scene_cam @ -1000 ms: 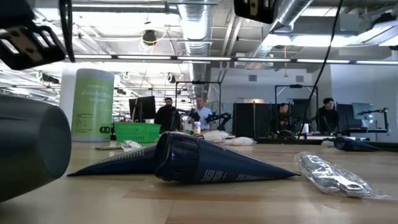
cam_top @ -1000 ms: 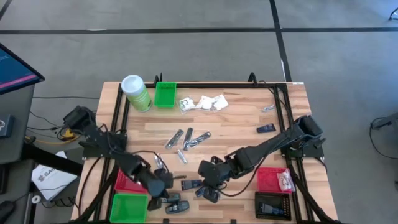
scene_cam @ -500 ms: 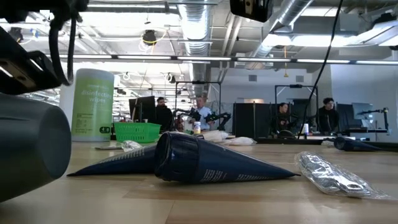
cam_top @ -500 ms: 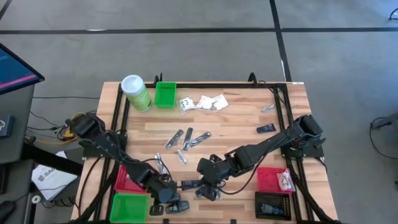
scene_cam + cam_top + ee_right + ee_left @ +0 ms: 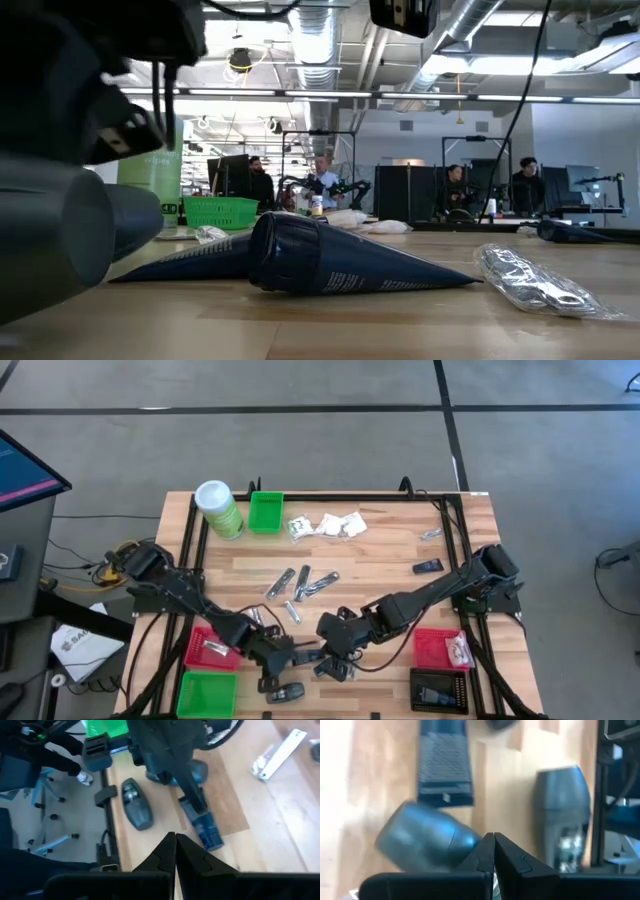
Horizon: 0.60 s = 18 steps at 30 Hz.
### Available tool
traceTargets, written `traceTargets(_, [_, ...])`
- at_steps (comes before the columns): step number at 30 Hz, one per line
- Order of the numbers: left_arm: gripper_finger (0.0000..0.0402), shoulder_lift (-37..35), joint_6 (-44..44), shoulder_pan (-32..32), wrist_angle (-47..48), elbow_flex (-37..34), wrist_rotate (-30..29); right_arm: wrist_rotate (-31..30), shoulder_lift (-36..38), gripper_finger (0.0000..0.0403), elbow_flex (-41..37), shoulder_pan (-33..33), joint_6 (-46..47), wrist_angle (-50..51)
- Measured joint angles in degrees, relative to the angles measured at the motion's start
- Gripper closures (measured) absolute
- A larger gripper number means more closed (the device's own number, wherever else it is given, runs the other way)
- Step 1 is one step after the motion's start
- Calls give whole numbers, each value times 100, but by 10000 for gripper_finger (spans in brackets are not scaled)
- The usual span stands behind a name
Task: Pick & Place Travel size toiletries
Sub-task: Put the top deodorant into the bottom green bin
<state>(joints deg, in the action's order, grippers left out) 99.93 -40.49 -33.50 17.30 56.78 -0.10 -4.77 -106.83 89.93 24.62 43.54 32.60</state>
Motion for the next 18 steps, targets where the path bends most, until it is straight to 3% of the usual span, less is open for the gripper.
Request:
traceTargets(12, [401, -760, -461, 3, 522, -1, -215, 37, 0, 403, 0, -139, -159, 577])
traceTargets(18, [401, -750, -512, 23, 750, -1, -195, 41, 0, 403, 0, -200, -286, 575])
